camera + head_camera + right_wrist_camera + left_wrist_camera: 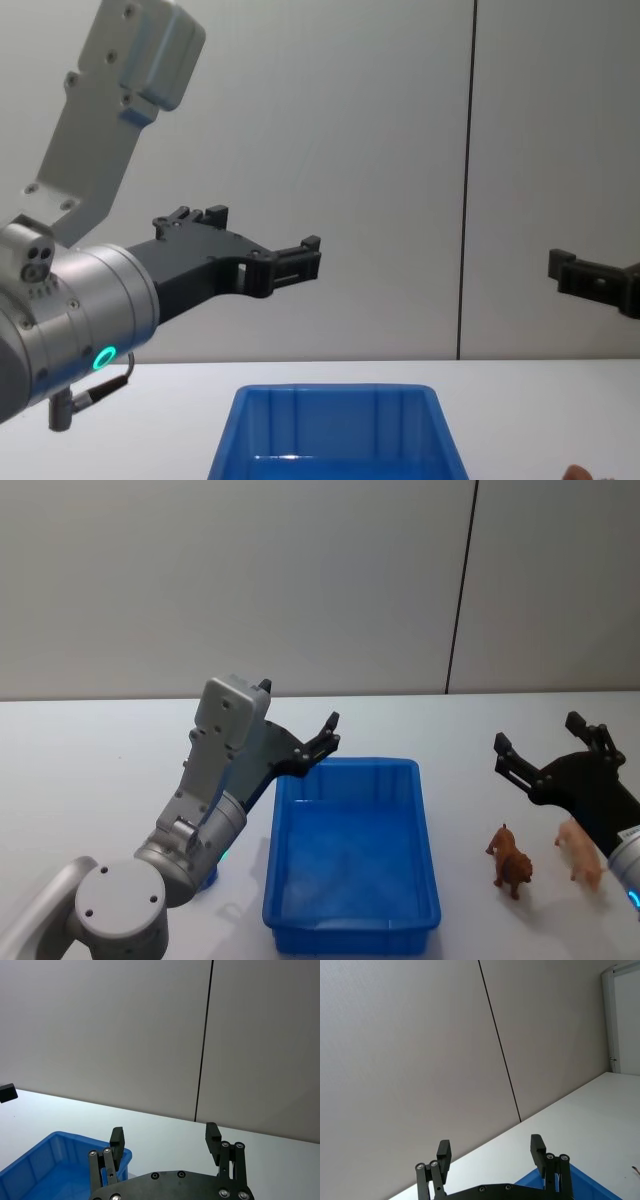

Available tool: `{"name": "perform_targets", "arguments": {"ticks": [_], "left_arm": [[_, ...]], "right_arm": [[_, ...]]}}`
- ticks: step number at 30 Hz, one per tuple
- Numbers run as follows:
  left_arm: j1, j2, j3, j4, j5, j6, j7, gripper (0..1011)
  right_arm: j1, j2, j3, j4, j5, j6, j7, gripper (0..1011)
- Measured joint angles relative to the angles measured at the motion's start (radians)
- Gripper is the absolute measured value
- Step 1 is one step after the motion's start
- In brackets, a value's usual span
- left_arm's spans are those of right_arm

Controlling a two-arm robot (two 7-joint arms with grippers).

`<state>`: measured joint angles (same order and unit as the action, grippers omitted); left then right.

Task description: Pick up the two dolls from the table and place them into the box.

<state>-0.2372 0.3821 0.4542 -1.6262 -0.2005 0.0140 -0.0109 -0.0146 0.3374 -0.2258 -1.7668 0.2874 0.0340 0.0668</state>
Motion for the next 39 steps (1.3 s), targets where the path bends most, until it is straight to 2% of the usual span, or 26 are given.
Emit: {"name": "perform_targets", "arguments": {"ticks": [17, 22, 30, 33, 39], "left_arm": [[0.000, 0.000, 0.000, 0.000, 0.000, 0.000, 0.000, 1004], [0.000, 0.000, 0.000, 0.000, 0.000, 0.000, 0.000, 1004], [0.000, 0.000, 0.000, 0.000, 0.000, 0.000, 0.000, 1004], [0.000, 0.000, 0.000, 0.000, 0.000, 0.000, 0.000, 1004], [0.000, 0.000, 0.000, 0.000, 0.000, 0.000, 0.000, 1004]], "right_arm": [[0.000, 0.001, 0.001, 0.000, 0.000, 0.000, 0.000, 1001], [-0.012, 0.014, 0.010, -0.002, 0.010, 0.000, -0.001, 1001], [-0.090, 0.081, 0.055, -0.030, 0.055, 0.004, -0.042, 1001], [-0.142, 0.117, 0.081, -0.041, 0.078, 0.009, -0.074, 1001], [-0.191, 0.150, 0.105, -0.043, 0.097, 0.017, -0.101, 1001]]}}
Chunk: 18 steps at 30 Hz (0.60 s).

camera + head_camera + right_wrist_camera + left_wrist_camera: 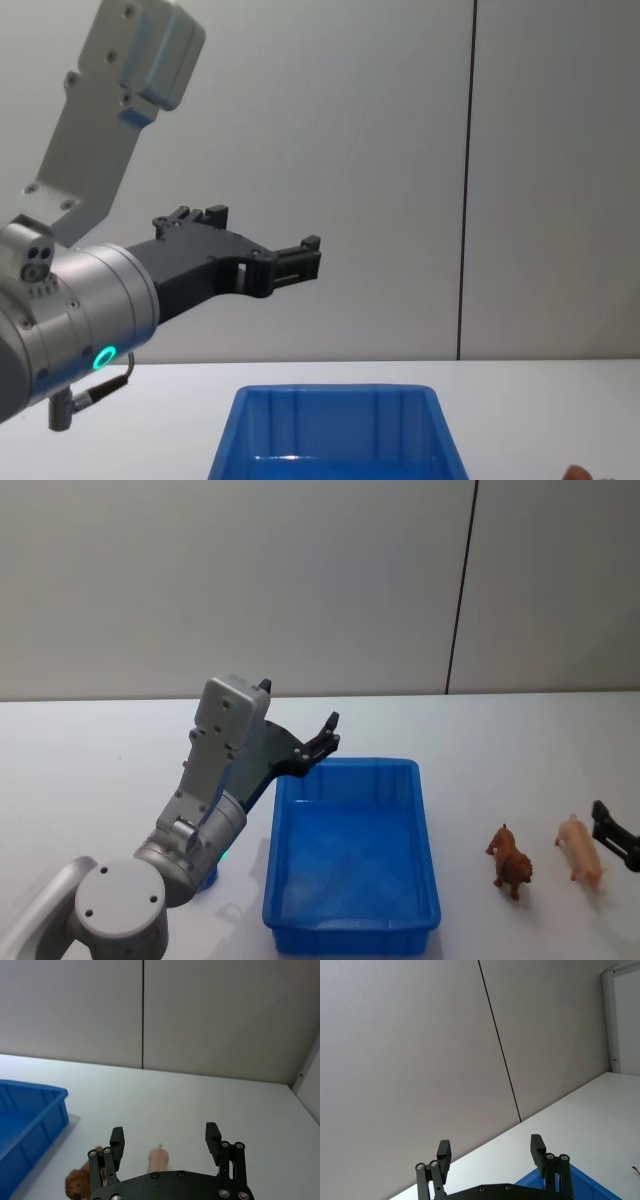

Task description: Pick up the two dolls from the table and place them into the box.

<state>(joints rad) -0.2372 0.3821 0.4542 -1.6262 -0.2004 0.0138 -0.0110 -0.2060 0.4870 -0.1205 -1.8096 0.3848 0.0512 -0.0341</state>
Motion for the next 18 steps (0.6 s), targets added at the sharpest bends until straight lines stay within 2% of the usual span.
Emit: {"name": "perform_targets", "arguments": {"ticks": [6, 18], "left_arm": [[0.000, 0.000, 0.000, 0.000, 0.000, 0.000, 0.000, 1004], [0.000, 0.000, 0.000, 0.000, 0.000, 0.000, 0.000, 1004]], "right_arm": [[-0.009, 0.009, 0.008, 0.024, 0.002, 0.018, -0.001, 1001], [0.066, -0.033, -0.019, 0.130, -0.046, 0.080, 0.048, 1001]]}}
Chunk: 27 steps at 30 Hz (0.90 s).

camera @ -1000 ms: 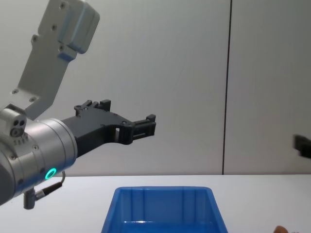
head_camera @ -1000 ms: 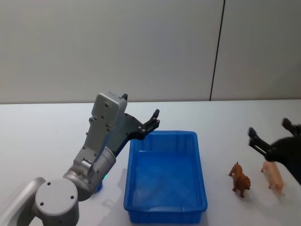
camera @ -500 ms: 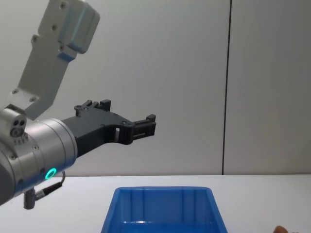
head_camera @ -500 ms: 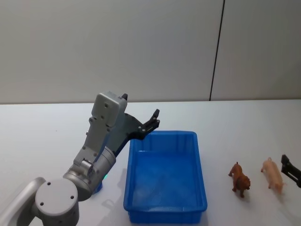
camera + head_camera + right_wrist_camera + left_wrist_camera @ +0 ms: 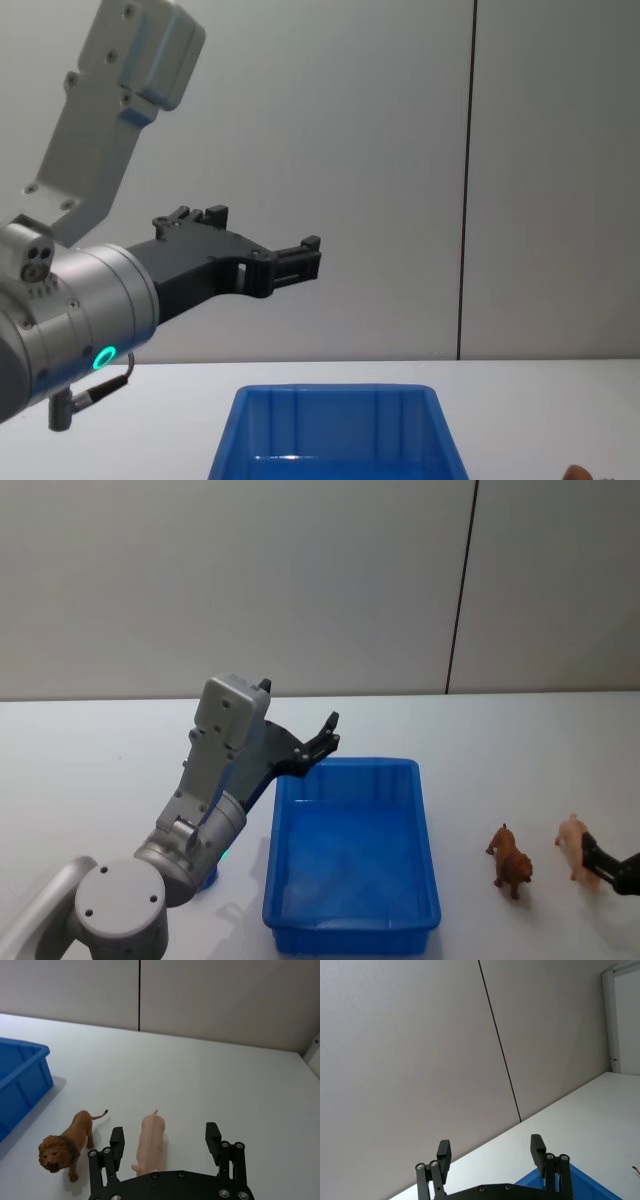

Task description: Pick up the two dolls from the table and place them into the box.

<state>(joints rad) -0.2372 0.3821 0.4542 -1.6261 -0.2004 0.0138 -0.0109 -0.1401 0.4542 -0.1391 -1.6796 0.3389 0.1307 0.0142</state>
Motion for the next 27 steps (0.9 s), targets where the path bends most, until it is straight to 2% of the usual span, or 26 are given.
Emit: {"name": "perform_targets", "arguments": {"ticks": [12, 27], "left_arm": [[0.000, 0.000, 0.000, 0.000, 0.000, 0.000, 0.000, 1004], [0.000, 0.000, 0.000, 0.000, 0.000, 0.000, 0.000, 1004]], "right_arm": [[0.084, -0.063, -0.035, 0.109, -0.040, 0.074, 0.008, 1001], [0.174, -0.136, -0.066, 0.228, -0.064, 0.112, -0.023, 1001]]}}
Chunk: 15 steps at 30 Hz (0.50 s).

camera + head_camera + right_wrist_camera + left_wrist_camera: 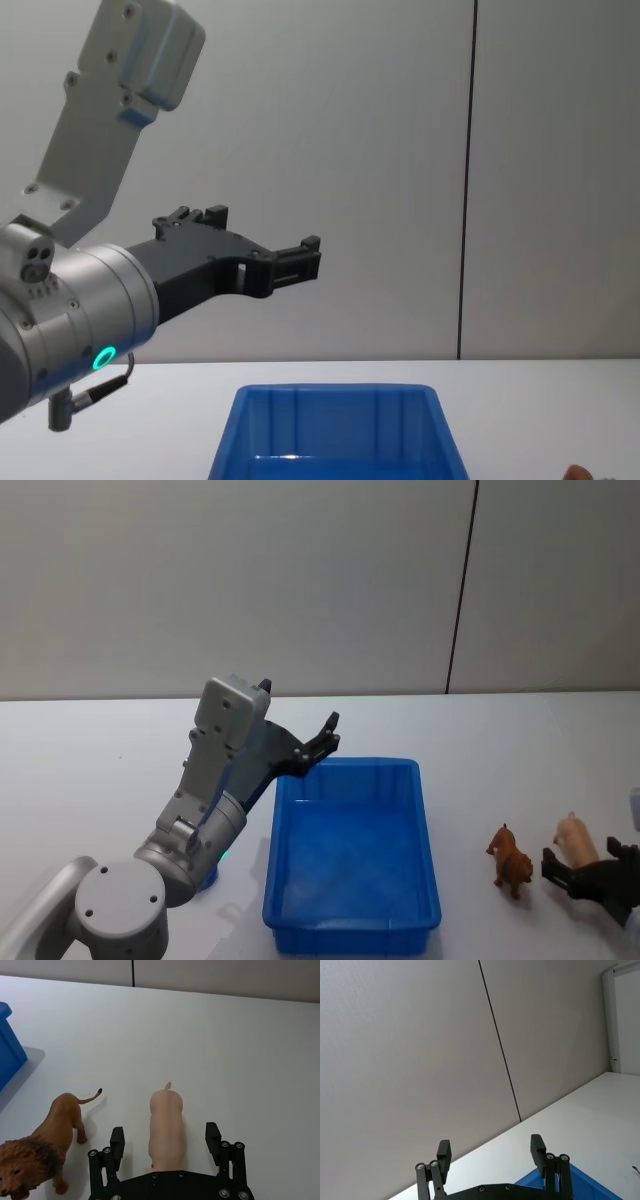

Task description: Pick up the two dolls from the table and place them into the box.

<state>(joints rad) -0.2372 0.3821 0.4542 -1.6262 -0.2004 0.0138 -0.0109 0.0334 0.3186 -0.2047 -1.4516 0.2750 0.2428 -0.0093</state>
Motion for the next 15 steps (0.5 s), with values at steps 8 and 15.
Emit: {"name": "perform_targets", "arguments": {"ticks": [8, 15], "left_arm": [[0.000, 0.000, 0.000, 0.000, 0.000, 0.000, 0.000, 1004], [0.000, 0.000, 0.000, 0.000, 0.000, 0.000, 0.000, 1004]], "right_arm": [[0.020, -0.016, -0.007, 0.028, -0.005, 0.006, -0.009, 836], [0.031, -0.025, -0.010, 0.042, -0.008, 0.009, -0.013, 629]]}}
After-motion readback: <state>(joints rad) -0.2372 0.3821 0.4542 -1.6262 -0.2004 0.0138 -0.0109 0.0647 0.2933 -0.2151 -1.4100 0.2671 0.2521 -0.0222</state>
